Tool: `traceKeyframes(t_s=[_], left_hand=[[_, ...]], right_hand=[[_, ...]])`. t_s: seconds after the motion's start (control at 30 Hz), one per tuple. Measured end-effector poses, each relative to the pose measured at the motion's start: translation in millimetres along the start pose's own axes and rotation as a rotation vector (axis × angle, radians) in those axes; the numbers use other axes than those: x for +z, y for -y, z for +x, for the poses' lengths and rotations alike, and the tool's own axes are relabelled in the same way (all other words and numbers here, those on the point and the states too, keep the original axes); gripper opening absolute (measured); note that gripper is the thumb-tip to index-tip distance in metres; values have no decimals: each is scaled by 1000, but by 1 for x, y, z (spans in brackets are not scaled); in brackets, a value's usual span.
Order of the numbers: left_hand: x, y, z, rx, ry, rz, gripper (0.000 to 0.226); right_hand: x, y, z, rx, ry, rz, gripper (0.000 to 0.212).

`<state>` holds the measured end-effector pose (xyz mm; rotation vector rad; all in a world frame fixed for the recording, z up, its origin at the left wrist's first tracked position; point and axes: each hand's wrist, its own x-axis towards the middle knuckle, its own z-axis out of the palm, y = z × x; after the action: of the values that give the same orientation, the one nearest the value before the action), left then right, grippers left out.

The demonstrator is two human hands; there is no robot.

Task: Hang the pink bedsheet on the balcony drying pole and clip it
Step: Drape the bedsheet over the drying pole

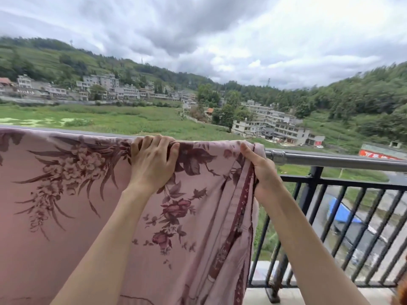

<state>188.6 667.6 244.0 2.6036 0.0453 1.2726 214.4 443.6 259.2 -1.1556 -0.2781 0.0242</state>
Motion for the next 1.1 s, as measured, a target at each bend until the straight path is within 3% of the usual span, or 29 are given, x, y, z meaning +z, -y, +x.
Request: traceKeyframes(t_s=[0.1,0.17,0.3,0.43,0.5,0.63,0.7,0.9,1.1], left_hand=[[5,-8,0,-110,-29,16,37],[5,-12,2,-145,-25,35,39],[4,-20,2,-190,-13,93,48],[2,-33,5,-241,18,108,53],[5,-52,4,-194,16,89,53],[27,-115,2,12,9,-74,54],[43,-136,1,61,51,-49,52],[60,-138,3,30,-14,47,53],[60,-139,4,24,-25,59,50]], right_hand=[[-32,28,9,-87,20,-51,28],[-52,36,12,-118,-3,-57,21],[-79,17,7,-1,9,-59,17],[-81,13,10,95,103,-82,53],[-82,14,13,109,110,-88,61],[-84,14,13,115,75,-145,50],[-87,18,12,108,60,-177,41],[-103,55,18,22,76,-219,20],[-140,105,24,-104,-175,-126,21]])
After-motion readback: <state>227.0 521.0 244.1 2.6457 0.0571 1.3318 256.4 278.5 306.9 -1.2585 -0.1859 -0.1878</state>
